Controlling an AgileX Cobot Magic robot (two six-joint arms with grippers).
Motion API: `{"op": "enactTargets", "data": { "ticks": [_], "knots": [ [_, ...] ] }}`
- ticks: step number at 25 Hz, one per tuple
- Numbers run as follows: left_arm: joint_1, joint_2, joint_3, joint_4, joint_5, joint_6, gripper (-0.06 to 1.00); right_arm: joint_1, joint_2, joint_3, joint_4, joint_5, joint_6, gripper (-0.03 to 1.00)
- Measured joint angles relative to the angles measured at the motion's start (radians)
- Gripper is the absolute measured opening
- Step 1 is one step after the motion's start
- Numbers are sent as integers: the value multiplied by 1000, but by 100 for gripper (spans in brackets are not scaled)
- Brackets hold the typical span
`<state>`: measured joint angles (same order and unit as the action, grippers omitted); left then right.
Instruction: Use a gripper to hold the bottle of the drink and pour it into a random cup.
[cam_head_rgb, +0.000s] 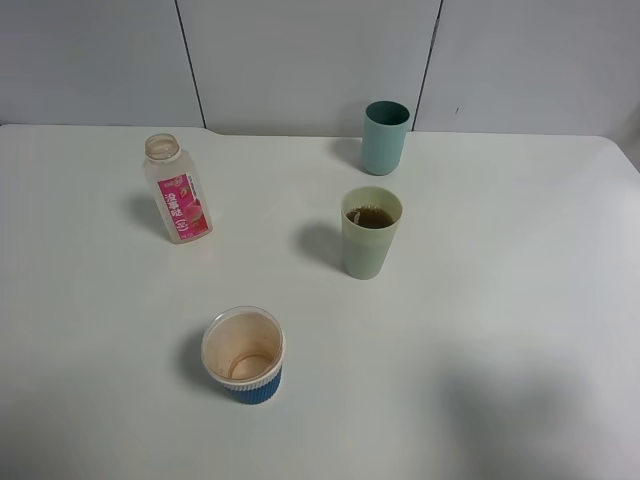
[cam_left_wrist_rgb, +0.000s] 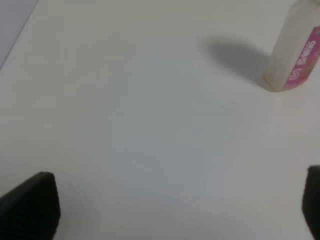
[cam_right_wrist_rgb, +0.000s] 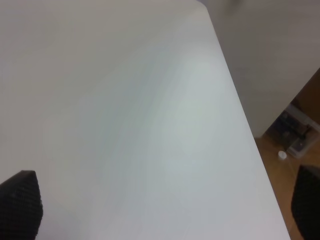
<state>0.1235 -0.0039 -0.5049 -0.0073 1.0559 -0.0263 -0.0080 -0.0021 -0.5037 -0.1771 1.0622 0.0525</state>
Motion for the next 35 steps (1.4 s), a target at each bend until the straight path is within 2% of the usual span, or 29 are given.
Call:
{"op": "enactTargets", "data": {
  "ticks": [4, 6, 13, 35],
  "knots": [
    [-66, 0, 0, -1, 0, 0, 94, 0, 0, 0, 0, 0, 0, 99],
    [-72, 0, 0, -1, 0, 0, 94, 0, 0, 0, 0, 0, 0, 99],
    [-31, 0, 0, -1, 0, 0, 94, 0, 0, 0, 0, 0, 0, 99],
    [-30, 0, 0, -1, 0, 0, 94, 0, 0, 0, 0, 0, 0, 99]
  ]
}}
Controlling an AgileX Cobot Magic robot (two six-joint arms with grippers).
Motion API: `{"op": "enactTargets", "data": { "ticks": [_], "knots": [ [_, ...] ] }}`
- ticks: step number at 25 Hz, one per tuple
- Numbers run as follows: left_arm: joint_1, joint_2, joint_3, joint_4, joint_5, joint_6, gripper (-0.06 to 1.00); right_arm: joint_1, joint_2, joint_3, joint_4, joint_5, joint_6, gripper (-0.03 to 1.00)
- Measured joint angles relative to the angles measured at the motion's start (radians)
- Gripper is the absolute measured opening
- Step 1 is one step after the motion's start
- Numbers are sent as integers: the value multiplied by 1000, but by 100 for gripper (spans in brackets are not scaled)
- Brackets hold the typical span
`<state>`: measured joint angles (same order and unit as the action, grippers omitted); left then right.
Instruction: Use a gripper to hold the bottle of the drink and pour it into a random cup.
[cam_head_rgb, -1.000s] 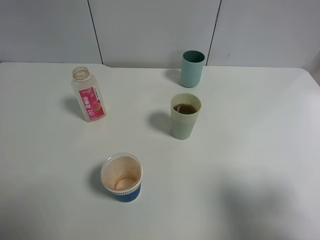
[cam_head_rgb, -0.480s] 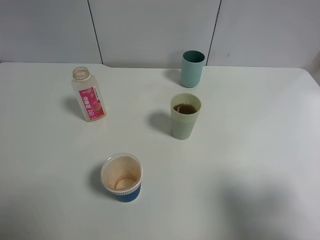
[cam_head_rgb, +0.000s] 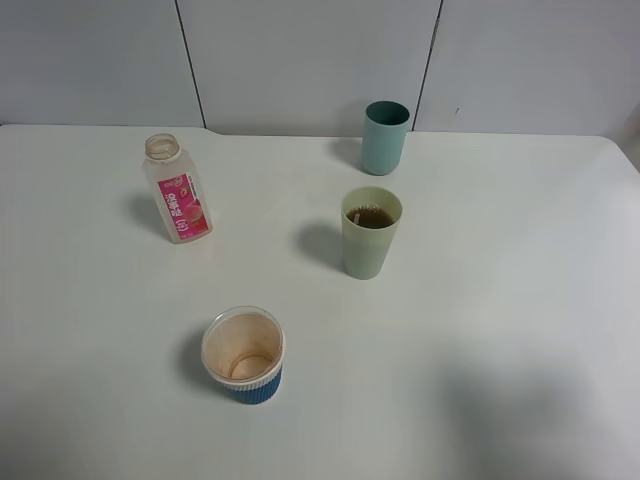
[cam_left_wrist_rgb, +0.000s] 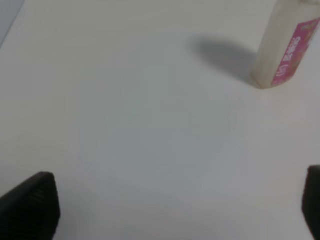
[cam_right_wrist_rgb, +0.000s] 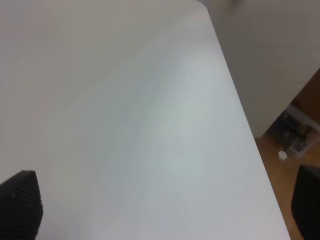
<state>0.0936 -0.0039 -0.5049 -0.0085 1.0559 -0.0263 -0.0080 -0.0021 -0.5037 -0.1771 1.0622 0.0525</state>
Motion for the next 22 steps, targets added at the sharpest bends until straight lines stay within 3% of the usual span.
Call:
{"op": "enactTargets", "data": {
  "ticks": [22],
  "knots": [
    [0, 0, 0, 0, 0, 0, 94, 0, 0, 0, 0, 0, 0, 99]
  ]
}}
